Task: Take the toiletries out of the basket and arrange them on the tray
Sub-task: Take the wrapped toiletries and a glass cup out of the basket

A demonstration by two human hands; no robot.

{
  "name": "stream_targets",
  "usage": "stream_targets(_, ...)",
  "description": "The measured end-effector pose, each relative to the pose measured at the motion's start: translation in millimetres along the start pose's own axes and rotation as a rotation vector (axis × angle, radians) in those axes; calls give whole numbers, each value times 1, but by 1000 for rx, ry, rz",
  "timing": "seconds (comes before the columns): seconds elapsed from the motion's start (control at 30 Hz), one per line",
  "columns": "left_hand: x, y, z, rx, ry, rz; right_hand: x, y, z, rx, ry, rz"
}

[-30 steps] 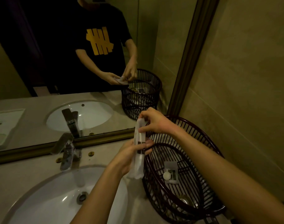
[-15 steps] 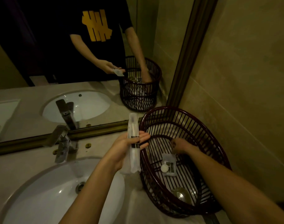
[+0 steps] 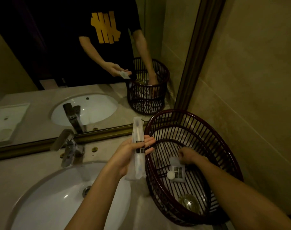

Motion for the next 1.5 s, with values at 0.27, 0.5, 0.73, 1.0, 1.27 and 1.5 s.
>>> stream_targets(0.27,-1,-2,3,-28,2,-2,-37,-95,16,195,-145,-223)
stream_targets(0.5,2,-3,4,-226,-91,26,-117,-178,87,651,-457,-212)
stream_targets(0.73,-5,-9,3,-244,-114,126,-130,-168,184,638,-634,-81)
stream_targets(1.0,-2,-15,4,-234,-35,43,-83,-130,212,138,-576,-433)
stream_targets(1.27,3,-9,9,-127,-113,22,-61,-136,173,226,-560,-584)
stream_targets(1.5,6,-10,11,-170,-151,47,-20,-74,51,49,-142,-149)
Point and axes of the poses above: each hand's wrist, its own x-axis towards the middle knuckle, its own y-axis out of the palm, z = x × y, the point moved 3 cm from there along x, towards the middle knuckle, and after that the axes turned 12 degrees about -y, right-handed, at the moved point
